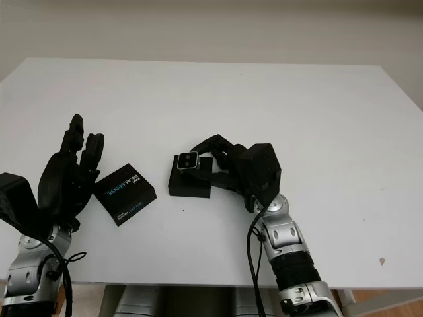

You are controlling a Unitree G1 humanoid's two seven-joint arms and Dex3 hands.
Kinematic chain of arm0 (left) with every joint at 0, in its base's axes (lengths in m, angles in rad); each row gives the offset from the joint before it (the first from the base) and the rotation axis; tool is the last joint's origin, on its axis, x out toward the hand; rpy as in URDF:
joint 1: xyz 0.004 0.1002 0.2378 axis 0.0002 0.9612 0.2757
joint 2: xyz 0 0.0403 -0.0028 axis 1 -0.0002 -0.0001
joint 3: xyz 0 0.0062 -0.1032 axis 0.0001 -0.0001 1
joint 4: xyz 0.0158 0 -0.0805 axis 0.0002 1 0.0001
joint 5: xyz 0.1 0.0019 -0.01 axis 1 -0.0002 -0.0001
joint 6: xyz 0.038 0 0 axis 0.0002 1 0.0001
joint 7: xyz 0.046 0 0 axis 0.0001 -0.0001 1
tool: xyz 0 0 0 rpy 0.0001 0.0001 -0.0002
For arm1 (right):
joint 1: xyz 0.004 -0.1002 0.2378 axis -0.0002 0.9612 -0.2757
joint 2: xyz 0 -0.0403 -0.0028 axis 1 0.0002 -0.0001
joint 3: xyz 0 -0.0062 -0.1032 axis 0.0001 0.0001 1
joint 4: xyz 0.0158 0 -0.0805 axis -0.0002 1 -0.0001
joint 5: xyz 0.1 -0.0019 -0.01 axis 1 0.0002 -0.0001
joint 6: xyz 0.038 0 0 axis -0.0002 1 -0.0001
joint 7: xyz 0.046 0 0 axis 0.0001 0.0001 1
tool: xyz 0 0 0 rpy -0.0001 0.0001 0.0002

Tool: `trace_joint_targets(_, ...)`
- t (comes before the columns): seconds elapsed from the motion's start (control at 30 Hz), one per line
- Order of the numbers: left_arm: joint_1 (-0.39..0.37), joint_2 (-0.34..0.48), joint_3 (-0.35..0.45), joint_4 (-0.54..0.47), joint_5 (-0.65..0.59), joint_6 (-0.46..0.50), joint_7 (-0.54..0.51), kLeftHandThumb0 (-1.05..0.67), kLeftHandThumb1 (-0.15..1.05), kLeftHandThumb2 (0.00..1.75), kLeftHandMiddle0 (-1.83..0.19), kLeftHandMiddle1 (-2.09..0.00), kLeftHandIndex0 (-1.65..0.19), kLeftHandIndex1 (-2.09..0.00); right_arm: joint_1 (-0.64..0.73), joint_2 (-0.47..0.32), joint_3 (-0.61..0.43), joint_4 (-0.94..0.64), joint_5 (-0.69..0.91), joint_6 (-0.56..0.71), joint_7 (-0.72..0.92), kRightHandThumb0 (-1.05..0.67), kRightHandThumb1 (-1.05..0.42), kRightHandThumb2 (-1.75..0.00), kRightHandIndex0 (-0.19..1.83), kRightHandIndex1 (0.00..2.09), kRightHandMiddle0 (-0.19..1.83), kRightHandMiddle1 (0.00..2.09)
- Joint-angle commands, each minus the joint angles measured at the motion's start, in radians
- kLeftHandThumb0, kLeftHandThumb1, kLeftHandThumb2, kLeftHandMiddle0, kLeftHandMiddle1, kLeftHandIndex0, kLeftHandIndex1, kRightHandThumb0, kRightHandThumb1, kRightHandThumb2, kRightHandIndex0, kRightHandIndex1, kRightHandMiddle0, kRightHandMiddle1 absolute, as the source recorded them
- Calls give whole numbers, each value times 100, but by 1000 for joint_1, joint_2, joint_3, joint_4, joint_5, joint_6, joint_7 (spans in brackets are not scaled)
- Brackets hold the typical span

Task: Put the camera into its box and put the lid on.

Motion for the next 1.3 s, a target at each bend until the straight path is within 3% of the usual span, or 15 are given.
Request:
trace_joint_targets(0.0, 2, 2, 0, -25, 2, -1, 3, -65, 105, 28, 19, 0, 19, 0, 28, -11, 8, -1, -9, 20, 3, -41, -94, -5, 13, 5, 25, 170)
trace_joint_targets(0.7, 8, 1, 3, -33, -8, 8, 0, -65, 105, 27, 19, 0, 19, 0, 39, -50, 10, -39, -45, 59, 8, -38, -93, -5, 16, 6, 30, 169)
trace_joint_targets(1.27, 19, -1, 9, -45, -10, 14, 0, -64, 105, 27, 19, 0, 19, -1, 43, -62, 87, -39, -144, -6, -10, -38, -95, -6, 18, 6, 24, 167)
